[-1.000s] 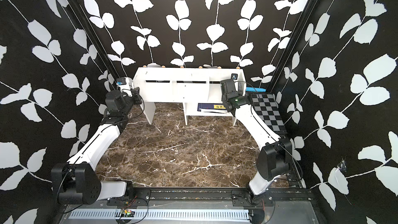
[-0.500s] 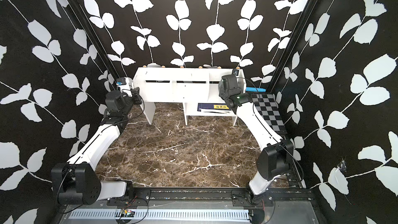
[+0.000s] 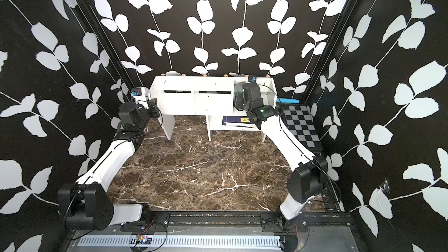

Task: Wipe the bookshelf clean with a cloth
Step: Wipe the dust from the shelf.

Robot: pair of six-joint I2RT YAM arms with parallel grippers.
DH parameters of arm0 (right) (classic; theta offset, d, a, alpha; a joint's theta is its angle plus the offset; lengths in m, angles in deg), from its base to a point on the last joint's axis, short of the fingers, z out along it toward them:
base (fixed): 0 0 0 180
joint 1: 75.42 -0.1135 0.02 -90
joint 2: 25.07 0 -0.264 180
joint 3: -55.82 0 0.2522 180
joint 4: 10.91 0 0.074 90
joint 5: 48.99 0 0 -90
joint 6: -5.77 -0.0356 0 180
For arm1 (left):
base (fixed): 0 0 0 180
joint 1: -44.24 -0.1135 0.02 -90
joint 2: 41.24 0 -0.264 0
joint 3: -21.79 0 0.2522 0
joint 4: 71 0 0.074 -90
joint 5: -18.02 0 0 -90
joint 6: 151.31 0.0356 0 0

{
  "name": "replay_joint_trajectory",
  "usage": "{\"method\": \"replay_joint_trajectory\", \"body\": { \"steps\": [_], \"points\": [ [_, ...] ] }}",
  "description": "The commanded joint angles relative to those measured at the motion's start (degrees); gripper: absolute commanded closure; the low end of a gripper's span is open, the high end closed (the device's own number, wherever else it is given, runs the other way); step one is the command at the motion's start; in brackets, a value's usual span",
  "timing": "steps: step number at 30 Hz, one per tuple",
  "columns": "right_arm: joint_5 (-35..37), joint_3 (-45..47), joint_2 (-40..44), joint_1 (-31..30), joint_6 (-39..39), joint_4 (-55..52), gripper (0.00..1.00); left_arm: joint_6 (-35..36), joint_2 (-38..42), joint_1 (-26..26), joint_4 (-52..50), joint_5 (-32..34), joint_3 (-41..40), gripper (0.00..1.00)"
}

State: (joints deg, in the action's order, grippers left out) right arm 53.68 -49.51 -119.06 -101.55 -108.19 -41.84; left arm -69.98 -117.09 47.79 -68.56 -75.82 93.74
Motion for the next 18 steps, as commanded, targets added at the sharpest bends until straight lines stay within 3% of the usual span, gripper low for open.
{"method": "replay_joint_trajectory", "body": {
  "steps": [1,9,14,18],
  "points": [
    [1.9,5.4,1.9,0.0,0.2,1.8,1.0,-7.7,1.2,1.8,2.3,-5.5,-0.7,1.0],
    [8.6,13.7,9.5,3.0,0.1,-1.7,1.0,-8.1,1.1,1.9,2.5,-5.7,-0.8,1.0],
    [10.1,10.6,11.4,6.3,0.8,-5.2,1.0,-8.0,1.2,2.0,2.4,-5.7,-0.8,1.0],
    [8.1,5.8,13.1,3.2,3.9,-5.5,1.0,-7.9,1.4,2.1,2.4,-5.4,-0.9,1.0]
  ]
}}
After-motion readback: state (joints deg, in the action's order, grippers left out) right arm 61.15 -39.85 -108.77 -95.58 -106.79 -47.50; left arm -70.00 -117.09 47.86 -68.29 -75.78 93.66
